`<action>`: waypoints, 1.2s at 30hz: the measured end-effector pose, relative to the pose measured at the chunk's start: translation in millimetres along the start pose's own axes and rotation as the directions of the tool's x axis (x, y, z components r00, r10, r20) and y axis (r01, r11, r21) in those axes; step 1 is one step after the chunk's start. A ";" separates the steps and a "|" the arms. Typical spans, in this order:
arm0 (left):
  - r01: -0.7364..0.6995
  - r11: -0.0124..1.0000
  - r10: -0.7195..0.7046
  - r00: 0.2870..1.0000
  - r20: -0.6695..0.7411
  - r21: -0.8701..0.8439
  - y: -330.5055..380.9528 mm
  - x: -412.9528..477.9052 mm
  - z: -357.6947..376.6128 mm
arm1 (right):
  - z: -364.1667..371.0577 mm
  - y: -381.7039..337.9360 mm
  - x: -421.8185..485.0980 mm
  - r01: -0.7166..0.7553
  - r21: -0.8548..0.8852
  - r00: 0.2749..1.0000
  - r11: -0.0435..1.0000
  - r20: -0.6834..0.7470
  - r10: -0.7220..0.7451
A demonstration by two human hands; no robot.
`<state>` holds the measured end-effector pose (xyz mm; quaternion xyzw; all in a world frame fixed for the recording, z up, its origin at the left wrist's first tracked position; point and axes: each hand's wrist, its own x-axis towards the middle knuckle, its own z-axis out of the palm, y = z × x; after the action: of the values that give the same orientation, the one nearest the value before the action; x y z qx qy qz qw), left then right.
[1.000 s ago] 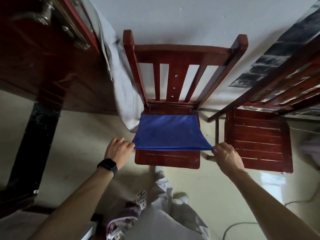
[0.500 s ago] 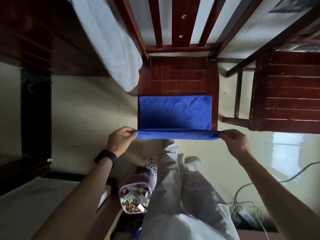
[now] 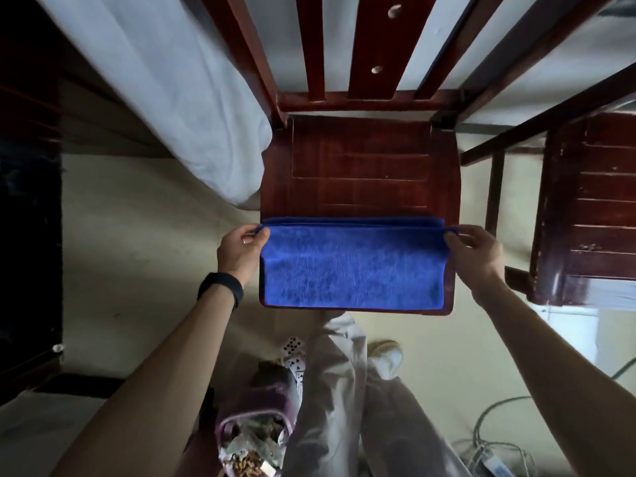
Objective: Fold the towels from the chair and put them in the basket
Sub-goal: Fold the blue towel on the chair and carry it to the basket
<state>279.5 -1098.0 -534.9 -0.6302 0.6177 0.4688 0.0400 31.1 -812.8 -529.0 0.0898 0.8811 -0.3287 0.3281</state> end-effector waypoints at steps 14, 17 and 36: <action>-0.133 0.948 0.149 0.988 -0.036 0.288 -0.1 13.3 10.6 | 15.6 -6.4 11.7 0.114 -0.151 0.987 0.982 -0.095 -0.130; -0.195 0.911 0.216 0.976 -0.020 0.364 -2.0 14.4 11.4 | 16.9 -7.7 10.0 0.180 -0.213 0.977 0.960 -0.071 -0.199; -0.657 0.100 0.806 0.494 0.326 0.747 57.7 -15.9 -58.3 | -68.4 -21.8 -6.1 0.680 -0.563 0.665 0.470 0.203 -0.719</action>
<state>267.1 -1136.5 -461.7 -0.1787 0.9828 0.0348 0.0305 -7.9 -785.5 -474.9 -0.3755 0.9048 -0.1360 0.1479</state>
